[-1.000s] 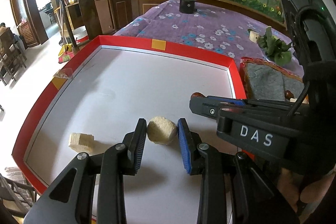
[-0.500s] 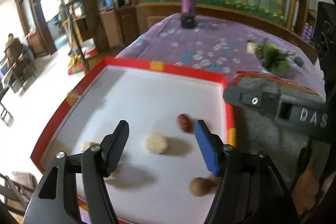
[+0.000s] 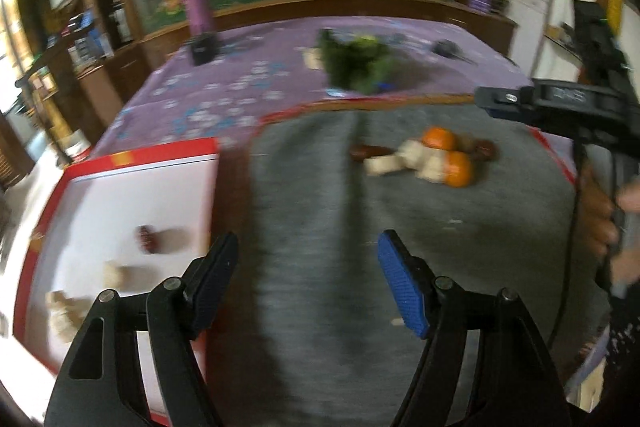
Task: Organize fruits
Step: 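Move both open tools back over the food on the felt, then grasp a mandarin orange with the right tool while the left tool grasps a rice cake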
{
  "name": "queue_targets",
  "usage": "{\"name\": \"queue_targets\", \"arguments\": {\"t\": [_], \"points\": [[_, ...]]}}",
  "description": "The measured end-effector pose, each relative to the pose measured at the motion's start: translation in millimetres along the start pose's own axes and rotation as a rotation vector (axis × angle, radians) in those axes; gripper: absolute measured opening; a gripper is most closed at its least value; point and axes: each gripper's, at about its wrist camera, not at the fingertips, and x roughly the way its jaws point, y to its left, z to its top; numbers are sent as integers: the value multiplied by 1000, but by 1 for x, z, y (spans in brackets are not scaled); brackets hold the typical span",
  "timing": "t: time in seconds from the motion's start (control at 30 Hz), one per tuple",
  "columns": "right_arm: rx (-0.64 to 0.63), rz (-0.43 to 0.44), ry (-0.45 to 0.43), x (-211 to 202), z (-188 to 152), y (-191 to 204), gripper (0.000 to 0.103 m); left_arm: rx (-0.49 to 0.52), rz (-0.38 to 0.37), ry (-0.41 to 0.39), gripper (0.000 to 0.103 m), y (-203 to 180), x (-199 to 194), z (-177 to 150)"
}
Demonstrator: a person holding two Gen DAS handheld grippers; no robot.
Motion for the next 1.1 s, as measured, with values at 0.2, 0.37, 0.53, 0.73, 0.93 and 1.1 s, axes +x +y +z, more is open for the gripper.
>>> {"name": "queue_targets", "arguments": {"t": [0.2, 0.37, 0.53, 0.73, 0.93, 1.1], "points": [[28, 95, 64, 3, -7, -15, 34, 88, -16, 12, 72, -35, 18, 13], [-114, 154, 170, 14, -22, 14, 34, 111, 78, 21, 72, -23, 37, 29], [-205, 100, 195, 24, -31, 28, 34, 108, 26, 31, 71, -16, 45, 34], [-235, 72, 220, 29, -39, 35, 34, 181, -20, 22, 69, -33, 55, 38], [-240, 66, 256, 46, -41, 36, 36, 260, -49, 14, 65, -41, 64, 44], [-246, 71, 258, 47, -42, 38, 35, 282, -123, 62, 46, -42, 80, 46]]}}
